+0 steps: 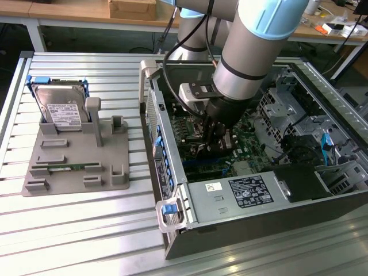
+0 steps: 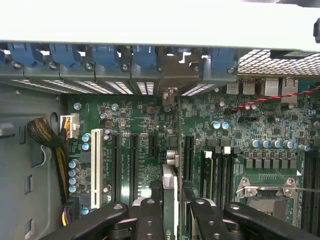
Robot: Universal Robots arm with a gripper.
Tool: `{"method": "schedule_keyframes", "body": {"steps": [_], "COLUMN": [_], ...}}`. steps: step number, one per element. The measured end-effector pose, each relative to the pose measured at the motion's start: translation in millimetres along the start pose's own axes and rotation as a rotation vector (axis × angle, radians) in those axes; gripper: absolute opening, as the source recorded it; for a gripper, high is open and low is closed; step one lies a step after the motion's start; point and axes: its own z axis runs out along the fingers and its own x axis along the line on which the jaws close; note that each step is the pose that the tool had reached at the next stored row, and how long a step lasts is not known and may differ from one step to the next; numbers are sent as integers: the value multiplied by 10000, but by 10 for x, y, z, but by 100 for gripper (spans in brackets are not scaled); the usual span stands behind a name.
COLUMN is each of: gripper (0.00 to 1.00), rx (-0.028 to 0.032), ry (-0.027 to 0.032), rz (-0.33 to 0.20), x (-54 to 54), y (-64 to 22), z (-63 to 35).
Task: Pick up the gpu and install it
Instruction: 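Insert the gpu into the slot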
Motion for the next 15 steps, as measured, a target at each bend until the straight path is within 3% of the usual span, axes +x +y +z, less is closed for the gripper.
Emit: {"method": "schedule_keyframes", "body": {"steps": [1,2,3,4,15], "gripper": [26,26,26,26,26], "rx": [0,-3,-2,-7,-8], "ry": [64,246,380,407,409], "rz": [0,6,9,9,10], "x": [0,0,-1,0,-1], "y": [0,0,-1,0,-6], "z": [2,4,7,3,33]}}
